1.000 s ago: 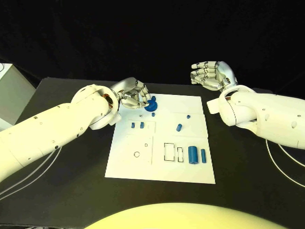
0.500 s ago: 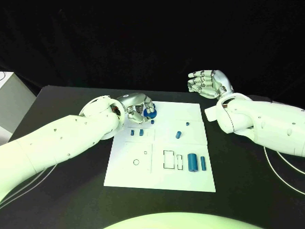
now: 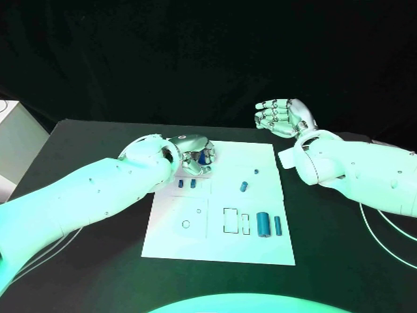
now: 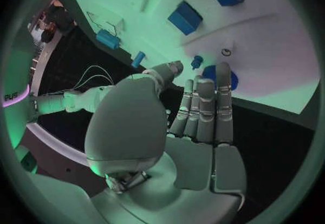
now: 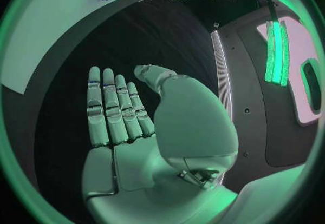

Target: Assemble the parts on the task board

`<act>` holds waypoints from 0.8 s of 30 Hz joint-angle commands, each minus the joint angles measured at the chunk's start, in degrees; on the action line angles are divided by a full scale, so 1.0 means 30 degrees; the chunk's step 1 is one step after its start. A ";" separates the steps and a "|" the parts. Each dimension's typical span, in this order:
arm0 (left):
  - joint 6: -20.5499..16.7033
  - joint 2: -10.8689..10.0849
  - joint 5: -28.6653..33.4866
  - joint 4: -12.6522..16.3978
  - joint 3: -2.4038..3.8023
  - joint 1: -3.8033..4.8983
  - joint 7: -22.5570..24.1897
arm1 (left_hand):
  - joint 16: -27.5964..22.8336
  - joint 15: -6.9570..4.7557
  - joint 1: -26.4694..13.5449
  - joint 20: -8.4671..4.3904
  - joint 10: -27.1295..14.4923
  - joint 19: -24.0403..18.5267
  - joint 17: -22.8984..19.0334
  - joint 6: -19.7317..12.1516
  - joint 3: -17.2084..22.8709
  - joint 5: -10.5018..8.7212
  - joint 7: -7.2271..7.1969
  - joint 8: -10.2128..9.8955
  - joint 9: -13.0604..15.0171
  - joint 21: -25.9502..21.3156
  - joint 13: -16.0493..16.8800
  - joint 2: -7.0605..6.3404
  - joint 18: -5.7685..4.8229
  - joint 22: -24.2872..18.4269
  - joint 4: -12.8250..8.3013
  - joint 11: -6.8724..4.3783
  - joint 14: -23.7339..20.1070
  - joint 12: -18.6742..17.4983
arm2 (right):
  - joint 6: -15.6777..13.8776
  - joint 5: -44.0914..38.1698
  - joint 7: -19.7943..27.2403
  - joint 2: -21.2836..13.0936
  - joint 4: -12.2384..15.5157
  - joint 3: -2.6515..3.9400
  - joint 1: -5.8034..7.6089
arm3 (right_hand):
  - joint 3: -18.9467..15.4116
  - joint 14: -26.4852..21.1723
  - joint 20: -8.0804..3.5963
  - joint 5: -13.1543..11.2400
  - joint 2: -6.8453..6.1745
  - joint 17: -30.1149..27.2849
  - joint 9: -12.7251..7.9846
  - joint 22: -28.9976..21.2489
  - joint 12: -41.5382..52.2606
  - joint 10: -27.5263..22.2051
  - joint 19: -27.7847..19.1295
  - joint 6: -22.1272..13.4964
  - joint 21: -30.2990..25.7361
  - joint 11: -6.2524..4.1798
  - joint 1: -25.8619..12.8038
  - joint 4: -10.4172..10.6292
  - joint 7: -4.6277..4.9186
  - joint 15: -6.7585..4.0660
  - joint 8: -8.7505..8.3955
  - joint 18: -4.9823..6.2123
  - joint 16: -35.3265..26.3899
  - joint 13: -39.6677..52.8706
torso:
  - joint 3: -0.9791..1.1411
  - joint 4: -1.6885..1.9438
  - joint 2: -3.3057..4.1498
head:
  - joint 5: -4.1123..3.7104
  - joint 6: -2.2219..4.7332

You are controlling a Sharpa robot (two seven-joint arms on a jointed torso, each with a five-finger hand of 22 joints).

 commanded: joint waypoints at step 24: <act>0.1184 0.0535 -0.0619 -0.0916 -0.0051 0.0048 0.0051 | 0.2413 -0.0273 0.0436 -0.0254 0.0385 -0.0037 0.1384 0.1974 0.0642 -0.0118 -0.0098 -0.0757 -0.0381 0.1329 0.0774 0.0692 0.0274 0.0931 -0.0626 -0.0358 0.1022 0.2475 | 0.0358 -0.0173 0.0091 -0.0014 0.0213 0.0004 0.0008 | -0.0036 0.0097 0.0058 -0.0040 0.0002 -0.0106 -0.0064 -0.0129 -0.0123 0.0093 0.0082 0.0142 0.0049 0.0038 -0.0333 0.0058 0.0968 0.0062 -0.0072 0.0060 -0.0112 -0.0026 | -0.0027 0.0001 -0.0008 | -0.0066 -0.0189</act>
